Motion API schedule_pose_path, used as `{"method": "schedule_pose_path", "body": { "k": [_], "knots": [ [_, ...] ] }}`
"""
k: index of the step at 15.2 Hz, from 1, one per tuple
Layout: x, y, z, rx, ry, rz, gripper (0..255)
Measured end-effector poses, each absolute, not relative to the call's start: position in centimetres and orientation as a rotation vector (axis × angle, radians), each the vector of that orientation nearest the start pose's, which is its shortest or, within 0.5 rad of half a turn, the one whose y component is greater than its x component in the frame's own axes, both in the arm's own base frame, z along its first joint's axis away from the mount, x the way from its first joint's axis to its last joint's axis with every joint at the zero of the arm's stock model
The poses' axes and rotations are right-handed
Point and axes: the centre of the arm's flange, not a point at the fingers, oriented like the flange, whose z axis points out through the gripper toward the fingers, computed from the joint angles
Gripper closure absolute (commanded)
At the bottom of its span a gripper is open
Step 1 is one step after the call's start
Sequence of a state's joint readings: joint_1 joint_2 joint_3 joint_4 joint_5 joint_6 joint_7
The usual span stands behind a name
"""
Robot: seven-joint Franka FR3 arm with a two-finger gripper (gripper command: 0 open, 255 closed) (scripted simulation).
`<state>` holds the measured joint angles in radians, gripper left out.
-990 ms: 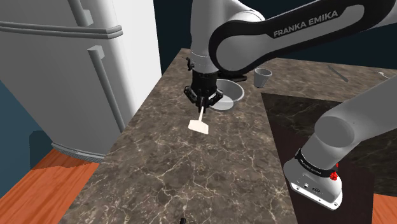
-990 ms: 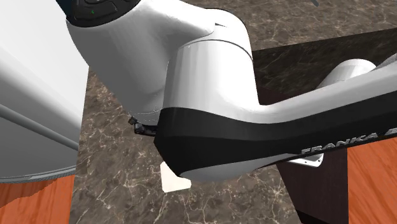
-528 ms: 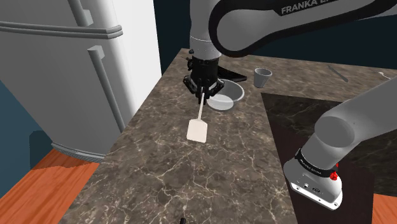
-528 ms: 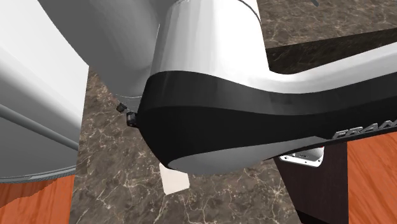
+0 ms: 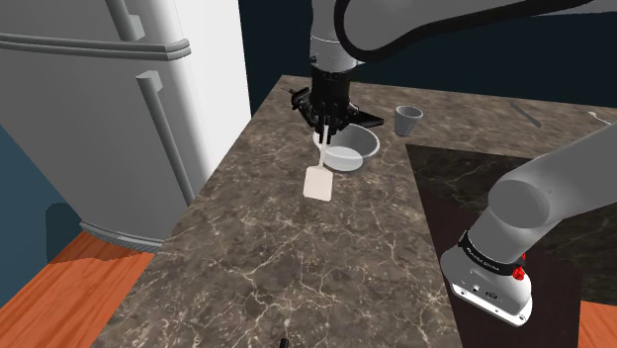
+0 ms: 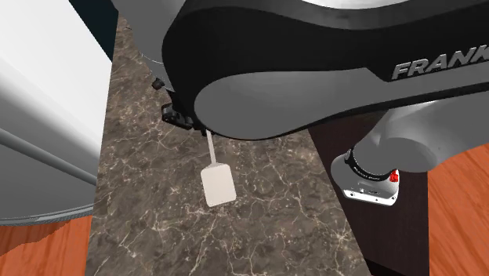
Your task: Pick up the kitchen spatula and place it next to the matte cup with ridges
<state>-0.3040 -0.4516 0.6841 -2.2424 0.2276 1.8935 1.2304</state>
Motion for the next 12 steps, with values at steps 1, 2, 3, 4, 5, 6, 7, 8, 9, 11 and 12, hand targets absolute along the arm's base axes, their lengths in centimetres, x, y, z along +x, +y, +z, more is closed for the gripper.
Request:
{"method": "schedule_pose_path", "body": {
  "k": [1,2,3,4,5,6,7,8,9,11,12],
  "knots": [
    [40.6,19.5,50.3,-2.805,1.479,-0.093,255],
    [41.0,18.2,50.4,-2.805,1.479,-0.093,255],
    [41.3,17.0,50.5,-2.805,1.479,-0.094,255],
    [41.5,15.6,50.2,-2.805,1.479,-0.093,255],
    [42.1,14.5,50.1,-2.805,1.479,-0.094,255],
    [42.3,13.2,50.4,-2.804,1.479,-0.094,255],
    [42.6,12.0,50.3,-2.804,1.479,-0.093,255],
    [43.1,10.7,50.4,-2.805,1.478,-0.093,255],
    [43.5,9.4,50.3,-2.805,1.478,-0.094,255],
    [44.0,6.7,50.1,-2.804,1.479,-0.093,255],
    [44.4,5.3,50.2,-2.804,1.479,-0.093,255]
  ]
}}
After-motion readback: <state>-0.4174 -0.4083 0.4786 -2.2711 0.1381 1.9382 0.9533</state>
